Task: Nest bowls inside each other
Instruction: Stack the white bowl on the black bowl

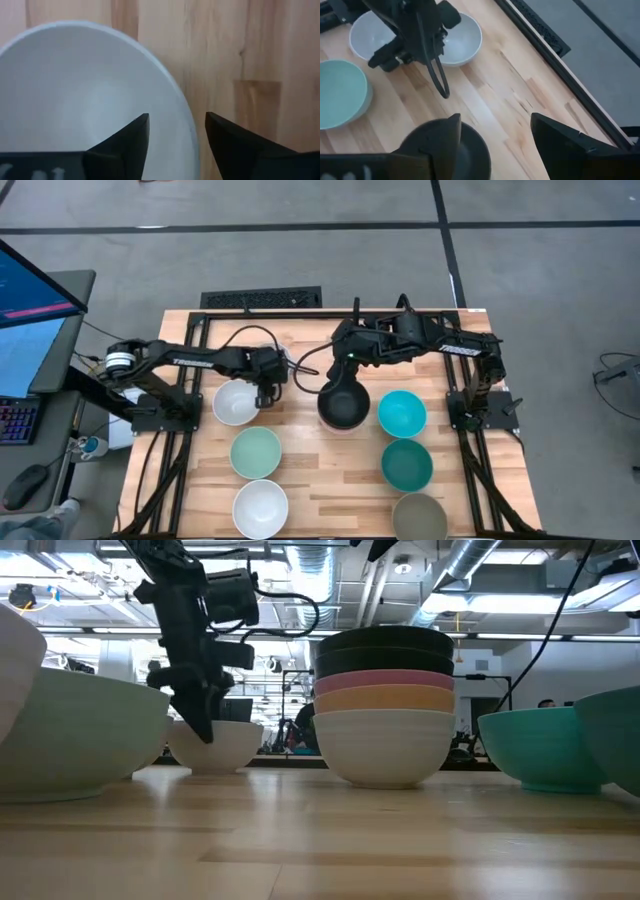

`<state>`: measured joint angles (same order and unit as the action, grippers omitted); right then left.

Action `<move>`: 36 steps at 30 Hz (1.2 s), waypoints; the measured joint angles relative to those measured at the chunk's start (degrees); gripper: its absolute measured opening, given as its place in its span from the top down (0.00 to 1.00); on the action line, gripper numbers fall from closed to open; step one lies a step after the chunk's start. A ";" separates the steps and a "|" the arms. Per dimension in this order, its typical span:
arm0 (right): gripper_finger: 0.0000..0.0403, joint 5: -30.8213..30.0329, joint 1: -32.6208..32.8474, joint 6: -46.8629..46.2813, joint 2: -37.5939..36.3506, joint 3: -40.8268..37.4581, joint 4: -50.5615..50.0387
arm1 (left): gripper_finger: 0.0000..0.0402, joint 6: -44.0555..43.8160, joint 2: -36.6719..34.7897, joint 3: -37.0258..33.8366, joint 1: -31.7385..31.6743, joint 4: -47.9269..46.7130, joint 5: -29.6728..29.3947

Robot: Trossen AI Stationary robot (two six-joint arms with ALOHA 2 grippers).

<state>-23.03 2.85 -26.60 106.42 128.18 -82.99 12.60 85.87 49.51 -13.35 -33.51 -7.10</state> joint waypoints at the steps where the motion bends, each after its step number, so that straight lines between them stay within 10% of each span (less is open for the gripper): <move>1: 0.34 0.00 0.00 -0.25 0.01 0.00 -0.53 | 0.56 0.45 0.59 0.01 0.01 0.26 -0.40; 11: 0.34 0.07 -0.35 -3.52 -2.62 0.00 -1.08 | 0.97 4.44 2.76 0.89 0.53 -0.66 -2.87; 26: 0.34 -2.78 -6.62 -8.55 -14.72 -1.88 -6.79 | 1.00 17.01 2.61 35.55 16.86 -21.68 -6.97; 36: 0.34 -1.26 -10.33 -13.04 -20.50 -11.86 -6.52 | 1.00 27.69 8.59 48.40 26.09 -22.40 1.51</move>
<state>-24.28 -7.47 -39.64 85.92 116.32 -89.51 40.30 94.46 97.91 12.74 -55.92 -5.59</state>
